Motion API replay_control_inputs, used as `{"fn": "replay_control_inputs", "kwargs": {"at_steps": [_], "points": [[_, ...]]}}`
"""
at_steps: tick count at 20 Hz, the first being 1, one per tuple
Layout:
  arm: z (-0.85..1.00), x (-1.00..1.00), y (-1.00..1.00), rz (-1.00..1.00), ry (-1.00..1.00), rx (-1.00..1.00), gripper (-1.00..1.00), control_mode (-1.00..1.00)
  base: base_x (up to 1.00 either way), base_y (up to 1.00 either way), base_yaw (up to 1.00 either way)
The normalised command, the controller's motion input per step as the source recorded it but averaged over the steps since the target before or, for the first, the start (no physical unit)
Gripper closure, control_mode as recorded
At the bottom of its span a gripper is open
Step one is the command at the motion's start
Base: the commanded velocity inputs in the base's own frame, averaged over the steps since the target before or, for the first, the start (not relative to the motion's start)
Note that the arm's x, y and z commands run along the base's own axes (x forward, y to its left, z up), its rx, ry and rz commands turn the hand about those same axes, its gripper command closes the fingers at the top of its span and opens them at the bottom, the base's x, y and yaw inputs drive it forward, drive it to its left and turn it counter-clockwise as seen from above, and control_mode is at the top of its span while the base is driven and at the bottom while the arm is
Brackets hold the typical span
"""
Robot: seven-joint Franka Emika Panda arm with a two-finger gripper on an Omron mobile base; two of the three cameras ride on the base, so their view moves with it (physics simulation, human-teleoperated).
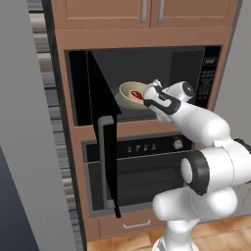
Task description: Remove the mango from the bowl and place it on the small plate. Then place the bowl with only the steak in the microwave, close the door, and press the start button to microwave the steak.
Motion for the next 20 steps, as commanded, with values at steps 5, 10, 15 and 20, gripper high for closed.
{"fn": "replay_control_inputs", "kwargs": {"at_steps": [5, 10, 15, 20], "points": [[-0.12, 0.43, 0.0, 0.03, 0.05, 0.0, 1.0, -1.0, 0.0, 0.0, 0.0], [-0.04, 0.23, 0.0, 0.02, 0.04, 0.0, -1.0, -1.0, 0.0, 0.0, 0.0], [0.12, -0.54, 0.0, 0.01, -0.09, 0.0, -1.0, -1.0, 0.0, 0.0, 0.0], [0.37, -0.68, 0.0, 0.01, -0.16, 0.0, -1.0, -1.0, 0.0, 0.0, 0.0]]}}
